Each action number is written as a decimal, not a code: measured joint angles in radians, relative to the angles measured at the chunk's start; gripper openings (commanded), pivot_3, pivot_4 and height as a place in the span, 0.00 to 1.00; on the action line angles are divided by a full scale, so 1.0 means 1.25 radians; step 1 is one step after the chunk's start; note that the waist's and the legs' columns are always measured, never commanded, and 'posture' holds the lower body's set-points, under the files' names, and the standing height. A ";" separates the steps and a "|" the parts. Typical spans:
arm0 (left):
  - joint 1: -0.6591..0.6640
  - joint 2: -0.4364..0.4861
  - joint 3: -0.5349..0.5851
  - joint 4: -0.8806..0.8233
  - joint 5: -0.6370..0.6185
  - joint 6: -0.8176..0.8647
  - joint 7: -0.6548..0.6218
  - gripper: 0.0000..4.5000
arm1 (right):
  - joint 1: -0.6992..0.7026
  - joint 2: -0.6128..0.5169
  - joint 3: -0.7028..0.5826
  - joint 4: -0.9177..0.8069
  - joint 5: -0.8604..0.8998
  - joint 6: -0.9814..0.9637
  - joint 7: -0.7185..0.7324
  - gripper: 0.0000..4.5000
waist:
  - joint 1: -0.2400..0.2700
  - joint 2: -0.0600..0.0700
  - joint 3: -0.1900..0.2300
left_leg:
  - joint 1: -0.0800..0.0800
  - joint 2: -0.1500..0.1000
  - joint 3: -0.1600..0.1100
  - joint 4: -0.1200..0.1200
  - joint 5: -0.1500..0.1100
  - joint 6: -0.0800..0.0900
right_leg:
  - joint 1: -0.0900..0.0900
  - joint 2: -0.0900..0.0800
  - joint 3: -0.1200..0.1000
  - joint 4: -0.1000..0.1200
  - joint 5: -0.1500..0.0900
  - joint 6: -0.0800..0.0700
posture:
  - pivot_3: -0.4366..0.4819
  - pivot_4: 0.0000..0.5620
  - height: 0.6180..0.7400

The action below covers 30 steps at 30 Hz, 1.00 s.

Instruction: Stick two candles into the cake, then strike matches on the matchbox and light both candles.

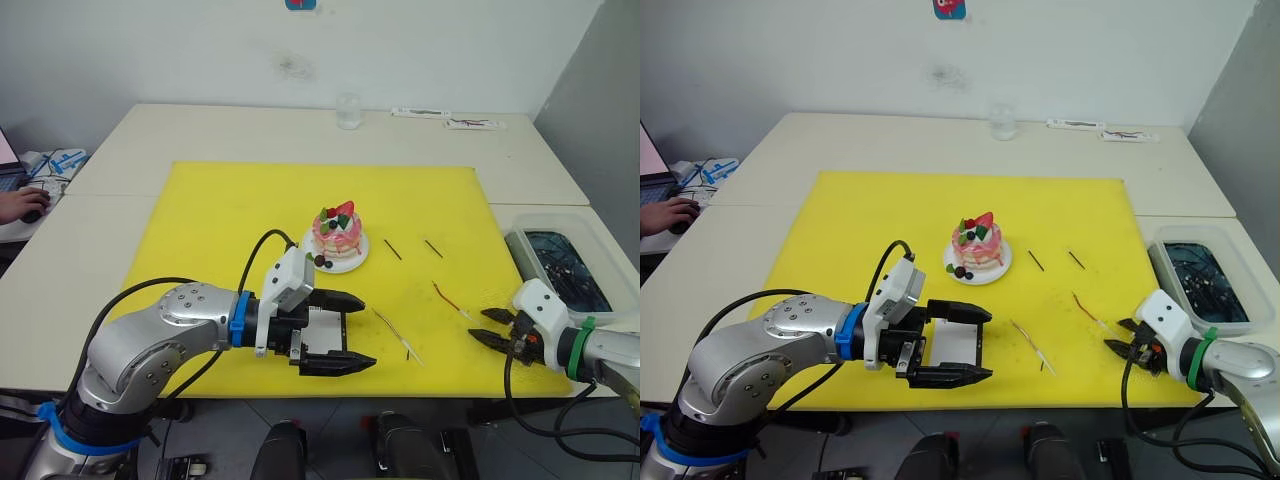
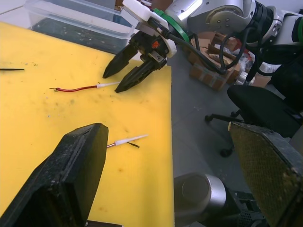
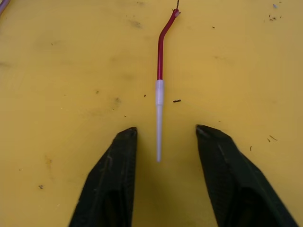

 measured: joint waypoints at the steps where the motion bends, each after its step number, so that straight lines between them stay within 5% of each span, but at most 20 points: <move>1: 0.001 0.000 0.000 0.000 0.001 0.000 0.000 1.00 | -0.001 0.000 0.000 -0.001 0.000 0.002 0.000 0.18 | 0.000 0.000 0.000 | 0.000 0.000 0.000 0.000 0.000 0.000 | 0.000 0.000 0.000 0.000 0.000 0.000 | 0.48 0.27 1.00; 4: 0.009 0.000 0.000 0.001 0.007 -0.004 0.000 1.00 | -0.004 -0.008 0.000 -0.007 0.000 0.020 0.000 0.01 | 0.000 0.000 0.000 | 0.000 0.000 0.000 0.000 0.000 0.000 | 0.000 0.000 0.000 0.000 0.000 0.000 | 0.48 0.27 1.00; 12: 0.038 -0.008 0.005 0.012 0.023 -0.014 0.029 1.00 | -0.006 -0.012 -0.044 -0.029 0.048 0.086 0.012 0.01 | 0.000 0.000 0.000 | 0.000 0.000 0.000 0.000 0.000 0.000 | 0.000 0.000 0.000 0.000 0.000 0.000 | 0.48 0.27 1.00; 21: 0.067 -0.062 0.066 0.106 -0.028 0.037 0.114 1.00 | -0.100 0.036 -0.193 -0.114 0.276 0.210 -0.004 0.01 | 0.000 0.000 0.000 | 0.000 0.000 -0.001 0.000 0.000 0.000 | 0.000 0.000 -0.001 0.000 0.000 0.000 | 0.48 0.27 1.00; 26: -0.002 -0.171 0.092 0.127 -0.160 0.097 0.201 1.00 | -0.255 0.188 -0.200 -0.135 0.561 0.312 -0.179 0.01 | 0.000 0.000 0.000 | -0.002 0.000 -0.002 0.000 0.000 0.000 | 0.000 0.000 -0.001 0.000 0.000 0.001 | 0.48 0.27 1.00; 30: -0.065 -0.248 0.130 0.148 -0.284 0.115 0.297 1.00 | -0.315 0.208 -0.187 -0.130 0.748 0.336 -0.311 0.01 | 0.001 0.000 0.000 | -0.003 -0.001 -0.003 0.000 0.000 0.000 | 0.000 0.000 -0.001 -0.001 0.001 0.002 | 0.48 0.27 1.00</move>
